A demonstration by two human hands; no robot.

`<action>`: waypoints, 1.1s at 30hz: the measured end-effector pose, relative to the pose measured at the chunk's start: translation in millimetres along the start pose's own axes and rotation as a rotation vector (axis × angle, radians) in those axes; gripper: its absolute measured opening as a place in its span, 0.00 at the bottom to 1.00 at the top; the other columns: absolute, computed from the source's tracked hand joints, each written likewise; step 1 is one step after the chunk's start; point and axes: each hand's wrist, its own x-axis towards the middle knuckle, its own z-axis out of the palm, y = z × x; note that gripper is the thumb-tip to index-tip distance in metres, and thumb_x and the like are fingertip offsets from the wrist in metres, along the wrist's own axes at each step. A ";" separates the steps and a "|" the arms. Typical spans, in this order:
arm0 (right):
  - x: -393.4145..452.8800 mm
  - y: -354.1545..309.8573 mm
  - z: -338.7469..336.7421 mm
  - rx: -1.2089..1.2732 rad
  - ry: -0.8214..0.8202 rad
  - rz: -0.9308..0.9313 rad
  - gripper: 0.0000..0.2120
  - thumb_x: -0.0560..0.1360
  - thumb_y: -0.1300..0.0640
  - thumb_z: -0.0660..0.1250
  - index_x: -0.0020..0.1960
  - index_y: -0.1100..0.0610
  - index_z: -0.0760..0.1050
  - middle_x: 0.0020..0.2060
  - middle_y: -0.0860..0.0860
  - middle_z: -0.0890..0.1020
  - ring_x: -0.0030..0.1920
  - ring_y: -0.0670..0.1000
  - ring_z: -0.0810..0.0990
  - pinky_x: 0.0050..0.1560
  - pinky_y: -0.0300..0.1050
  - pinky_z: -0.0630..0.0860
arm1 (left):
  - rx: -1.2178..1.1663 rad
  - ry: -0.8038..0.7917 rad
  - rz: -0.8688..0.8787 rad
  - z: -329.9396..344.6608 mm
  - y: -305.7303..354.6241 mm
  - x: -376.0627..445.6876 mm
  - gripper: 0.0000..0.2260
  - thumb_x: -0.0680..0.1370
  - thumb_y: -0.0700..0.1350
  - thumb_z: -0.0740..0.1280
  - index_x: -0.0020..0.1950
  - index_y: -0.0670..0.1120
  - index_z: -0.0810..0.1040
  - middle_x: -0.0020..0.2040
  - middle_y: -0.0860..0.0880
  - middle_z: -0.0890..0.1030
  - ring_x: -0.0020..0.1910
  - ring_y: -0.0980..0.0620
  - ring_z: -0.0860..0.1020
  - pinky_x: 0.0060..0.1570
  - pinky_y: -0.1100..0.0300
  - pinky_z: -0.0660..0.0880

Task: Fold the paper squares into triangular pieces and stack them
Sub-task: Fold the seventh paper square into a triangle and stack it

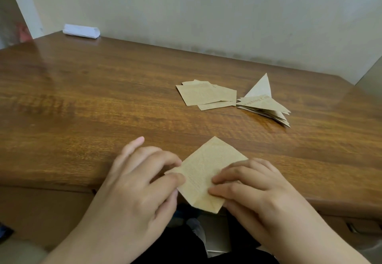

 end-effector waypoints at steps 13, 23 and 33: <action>47.9 -10.2 -2.3 0.097 -0.086 0.702 0.10 0.75 0.44 0.62 0.40 0.47 0.75 0.41 0.43 0.73 0.41 0.41 0.72 0.38 0.31 0.67 | -0.036 0.233 -0.494 15.9 23.0 5.7 0.08 0.72 0.53 0.60 0.36 0.53 0.74 0.36 0.60 0.74 0.42 0.56 0.71 0.53 0.54 0.65; 50.9 -5.9 7.9 -0.006 -0.031 0.696 0.08 0.74 0.45 0.64 0.39 0.47 0.73 0.38 0.43 0.73 0.40 0.42 0.72 0.38 0.35 0.68 | 0.103 0.247 -0.139 39.9 28.0 -10.9 0.13 0.76 0.48 0.62 0.50 0.44 0.84 0.50 0.47 0.82 0.54 0.51 0.76 0.62 0.48 0.68; 52.8 -4.3 9.2 -0.061 -0.044 0.713 0.11 0.74 0.42 0.63 0.38 0.48 0.71 0.38 0.43 0.73 0.39 0.42 0.72 0.36 0.32 0.65 | 0.139 0.263 -0.185 46.1 26.4 -14.1 0.15 0.74 0.49 0.62 0.52 0.44 0.84 0.52 0.48 0.83 0.56 0.51 0.75 0.59 0.47 0.69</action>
